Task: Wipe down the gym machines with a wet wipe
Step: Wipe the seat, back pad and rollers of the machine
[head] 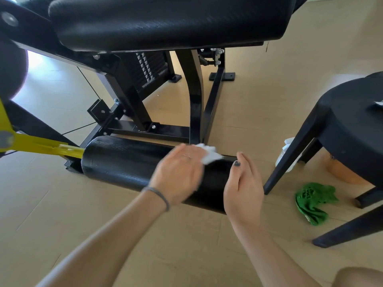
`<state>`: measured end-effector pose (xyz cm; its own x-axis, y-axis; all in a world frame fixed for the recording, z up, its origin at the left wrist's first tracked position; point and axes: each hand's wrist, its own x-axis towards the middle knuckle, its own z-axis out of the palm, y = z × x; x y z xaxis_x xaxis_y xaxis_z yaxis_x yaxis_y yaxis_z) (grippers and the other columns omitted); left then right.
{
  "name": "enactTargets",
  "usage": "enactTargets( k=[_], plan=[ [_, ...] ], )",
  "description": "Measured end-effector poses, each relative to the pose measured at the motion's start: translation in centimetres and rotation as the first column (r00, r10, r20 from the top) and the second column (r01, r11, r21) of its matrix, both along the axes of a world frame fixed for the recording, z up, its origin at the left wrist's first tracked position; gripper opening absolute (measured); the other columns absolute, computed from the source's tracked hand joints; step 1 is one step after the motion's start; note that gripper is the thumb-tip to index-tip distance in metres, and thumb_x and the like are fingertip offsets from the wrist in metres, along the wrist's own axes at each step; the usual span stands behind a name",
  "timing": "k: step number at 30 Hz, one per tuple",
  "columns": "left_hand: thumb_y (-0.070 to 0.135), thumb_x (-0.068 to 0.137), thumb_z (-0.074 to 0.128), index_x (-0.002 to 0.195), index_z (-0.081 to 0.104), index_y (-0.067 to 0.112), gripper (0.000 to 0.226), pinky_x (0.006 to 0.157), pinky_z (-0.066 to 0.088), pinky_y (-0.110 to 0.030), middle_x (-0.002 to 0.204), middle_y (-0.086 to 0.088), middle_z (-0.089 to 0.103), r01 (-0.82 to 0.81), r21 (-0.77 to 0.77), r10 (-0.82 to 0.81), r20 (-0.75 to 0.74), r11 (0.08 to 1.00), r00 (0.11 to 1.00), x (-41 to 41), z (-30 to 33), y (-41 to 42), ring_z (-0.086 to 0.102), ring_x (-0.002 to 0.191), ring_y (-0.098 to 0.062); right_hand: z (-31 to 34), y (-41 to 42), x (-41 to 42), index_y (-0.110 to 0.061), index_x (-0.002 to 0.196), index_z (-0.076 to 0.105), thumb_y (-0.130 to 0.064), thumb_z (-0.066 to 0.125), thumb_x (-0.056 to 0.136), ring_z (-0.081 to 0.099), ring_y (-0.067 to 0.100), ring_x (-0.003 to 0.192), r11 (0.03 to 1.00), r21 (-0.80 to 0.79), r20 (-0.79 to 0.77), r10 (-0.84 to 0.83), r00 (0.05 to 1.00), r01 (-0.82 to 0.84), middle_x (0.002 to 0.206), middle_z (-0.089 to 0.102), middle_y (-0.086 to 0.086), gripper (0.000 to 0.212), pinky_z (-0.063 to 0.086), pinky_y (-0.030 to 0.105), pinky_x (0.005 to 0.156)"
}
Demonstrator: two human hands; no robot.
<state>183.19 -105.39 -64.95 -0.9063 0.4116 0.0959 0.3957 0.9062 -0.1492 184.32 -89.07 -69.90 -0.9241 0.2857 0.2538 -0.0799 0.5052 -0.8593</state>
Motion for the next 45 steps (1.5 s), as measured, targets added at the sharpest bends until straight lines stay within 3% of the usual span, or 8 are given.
enactTargets(
  k=[9, 12, 20, 27, 33, 36, 41, 45],
  plan=[
    [0.029, 0.103, 0.016, 0.141, 0.046, 0.011, 0.052, 0.120, 0.023, -0.043, 0.148, -0.013, 0.047, -0.714, 0.134, 0.723, -0.034, 0.687, 0.690, -0.9, -0.7, -19.6, 0.037, 0.141, -0.028, -1.9, 0.8, 3.8, 0.001, 0.143, 0.052, -0.023, 0.038, 0.101, 0.037, 0.025, 0.147, 0.959, 0.264, -0.222, 0.165, 0.961, -0.104, 0.151, 0.049, 0.011, 0.051, 0.029, 0.032, 0.121],
    [0.033, 0.098, 0.007, 0.129, 0.056, 0.012, 0.061, 0.110, 0.035, -0.041, 0.127, -0.010, 0.062, -0.556, 0.164, 0.569, -0.043, 0.815, 0.821, -1.3, -0.8, -12.8, 0.051, 0.122, -0.028, 0.6, 1.2, 1.2, -0.009, 0.125, 0.062, -0.029, 0.036, 0.100, 0.051, 0.011, 0.117, 0.996, 0.087, -0.147, 0.023, 0.989, -0.010, 0.121, 0.063, 0.000, 0.042, 0.031, 0.009, 0.098],
    [0.031, 0.104, 0.029, 0.148, 0.044, 0.013, 0.049, 0.123, 0.022, -0.035, 0.150, -0.003, 0.048, 0.015, 0.150, -0.012, -0.023, 0.989, 1.000, 2.0, -0.1, 3.9, 0.040, 0.140, -0.016, 0.9, 1.0, -0.9, -0.009, 0.123, 0.064, -0.049, 0.024, 0.104, 0.060, 0.020, 0.111, 0.966, -0.257, 0.199, 0.068, 0.978, -0.015, 0.115, 0.069, 0.000, 0.060, 0.044, 0.030, 0.091],
    [0.033, 0.098, 0.012, 0.139, 0.052, 0.017, 0.059, 0.118, 0.029, -0.035, 0.137, -0.002, 0.060, -0.446, 0.032, 0.447, -0.024, 0.894, 0.894, 0.3, 1.5, -10.7, 0.050, 0.130, -0.017, -0.6, 1.0, 2.0, -0.016, 0.151, 0.045, -0.044, 0.028, 0.103, 0.034, 0.003, 0.146, 0.994, -0.041, 0.019, 0.099, 0.995, -0.098, 0.156, 0.044, -0.008, 0.058, 0.023, 0.016, 0.117],
    [0.026, 0.097, 0.043, 0.146, 0.045, 0.007, 0.052, 0.117, 0.030, -0.043, 0.141, -0.015, 0.050, 0.002, -0.014, -0.003, -0.083, 1.000, 0.997, 2.0, -0.3, 6.9, 0.045, 0.130, -0.030, 3.6, 1.9, -0.9, -0.016, 0.101, 0.072, -0.043, 0.042, 0.106, 0.063, -0.008, 0.080, 0.769, -0.632, 0.297, 0.130, 0.946, 0.093, 0.091, 0.073, -0.007, 0.041, 0.043, 0.005, 0.065],
    [0.033, 0.100, 0.042, 0.154, 0.030, 0.005, 0.062, 0.125, 0.017, -0.043, 0.157, -0.013, 0.037, 0.075, -0.018, -0.075, -0.041, 0.997, 0.996, 2.4, -0.3, 9.1, 0.031, 0.147, -0.026, 4.0, 2.3, -1.6, -0.024, 0.099, 0.075, -0.052, 0.041, 0.103, 0.069, 0.000, 0.089, 0.687, -0.720, 0.324, 0.212, 0.922, 0.095, 0.090, 0.076, -0.014, 0.044, 0.049, 0.022, 0.076],
    [0.031, 0.097, 0.046, 0.143, 0.046, 0.015, 0.049, 0.118, 0.028, -0.040, 0.140, -0.002, 0.051, -0.107, -0.160, 0.101, -0.045, 0.981, 0.994, 0.9, 0.2, -1.0, 0.044, 0.132, -0.020, 1.4, 0.8, -0.2, -0.022, 0.145, 0.054, -0.049, 0.026, 0.104, 0.043, 0.013, 0.141, 0.980, -0.142, 0.160, 0.163, 0.974, -0.141, 0.148, 0.053, -0.005, 0.057, 0.034, 0.028, 0.111],
    [0.034, 0.101, 0.011, 0.142, 0.050, 0.019, 0.058, 0.124, 0.019, -0.034, 0.144, 0.001, 0.055, -0.442, 0.072, 0.443, 0.012, 0.894, 0.897, 0.7, 1.1, -10.5, 0.041, 0.140, -0.012, 0.7, 0.3, -0.1, -0.014, 0.145, 0.054, -0.052, 0.021, 0.099, 0.046, 0.015, 0.137, 0.996, 0.025, 0.035, 0.085, 0.996, -0.086, 0.145, 0.054, -0.004, 0.068, 0.034, 0.022, 0.110]
  ],
)
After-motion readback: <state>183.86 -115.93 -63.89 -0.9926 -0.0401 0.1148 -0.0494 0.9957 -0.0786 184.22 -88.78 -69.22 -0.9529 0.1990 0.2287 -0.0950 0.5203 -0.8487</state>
